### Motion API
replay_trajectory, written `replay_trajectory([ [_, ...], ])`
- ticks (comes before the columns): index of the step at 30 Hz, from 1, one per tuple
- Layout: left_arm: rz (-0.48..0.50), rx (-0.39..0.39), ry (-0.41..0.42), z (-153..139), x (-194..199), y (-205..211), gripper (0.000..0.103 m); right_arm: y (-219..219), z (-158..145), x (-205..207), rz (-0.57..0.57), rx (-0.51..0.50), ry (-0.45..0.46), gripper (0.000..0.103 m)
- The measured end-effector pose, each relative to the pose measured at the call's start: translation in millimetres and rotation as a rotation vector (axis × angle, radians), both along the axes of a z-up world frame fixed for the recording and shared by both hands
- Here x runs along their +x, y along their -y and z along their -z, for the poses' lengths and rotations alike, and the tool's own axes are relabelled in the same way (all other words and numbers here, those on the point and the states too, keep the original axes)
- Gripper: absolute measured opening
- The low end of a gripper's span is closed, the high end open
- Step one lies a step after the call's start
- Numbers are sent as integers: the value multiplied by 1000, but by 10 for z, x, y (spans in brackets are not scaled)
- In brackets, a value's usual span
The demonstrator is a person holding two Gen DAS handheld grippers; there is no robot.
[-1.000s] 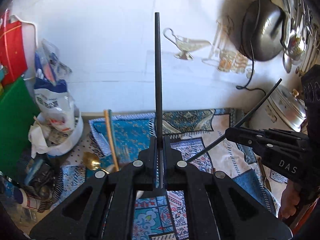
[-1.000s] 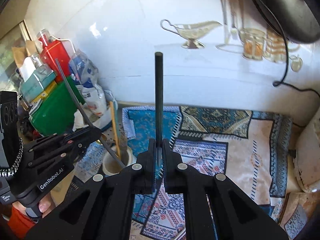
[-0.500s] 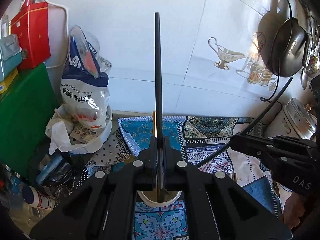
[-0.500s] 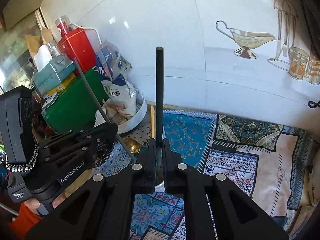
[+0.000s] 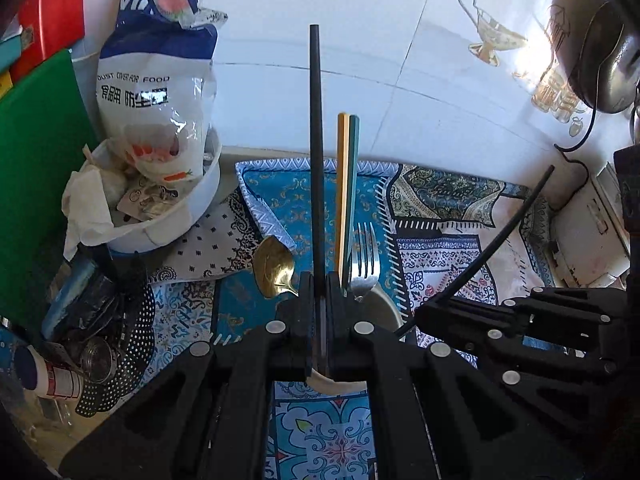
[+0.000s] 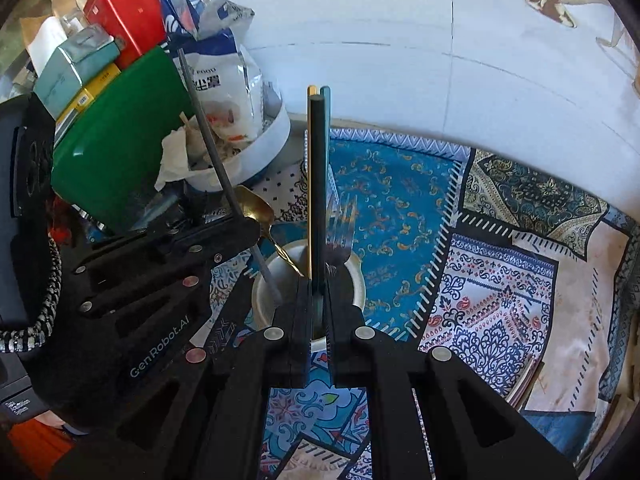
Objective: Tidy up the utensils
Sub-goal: 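Lower the dark chopstick into the cup with the left gripper while the right inserts its chopstick, then open both, then move both grippers back over the remaining chopsticks on the mat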
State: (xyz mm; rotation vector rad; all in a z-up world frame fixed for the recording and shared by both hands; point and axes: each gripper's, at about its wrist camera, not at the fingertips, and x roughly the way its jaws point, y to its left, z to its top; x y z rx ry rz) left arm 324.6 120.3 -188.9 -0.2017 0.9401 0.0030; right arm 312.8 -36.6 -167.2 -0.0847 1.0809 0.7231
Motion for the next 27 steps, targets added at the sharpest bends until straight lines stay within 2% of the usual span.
replay_trajectory([
  [7, 15, 4, -50, 123, 48, 6, 4, -58, 41, 57, 24, -30, -8, 6],
  [13, 17, 22, -41, 114, 29, 1, 4, -64, 46, 67, 36, -53, 6, 7],
  [16, 15, 21, -39, 78, 9, -9, 4, -42, 23, 47, 36, -56, 15, 14],
  [18, 15, 22, -33, 39, -12, -3, 4, -9, -9, 31, 47, -54, 29, 22],
  [24, 12, 41, 4, -163, -108, 48, 10, 136, -136, -41, 70, -51, 80, 26],
  [27, 13, 50, 29, -272, -161, 89, 16, 240, -224, -79, 78, -44, 104, 27],
])
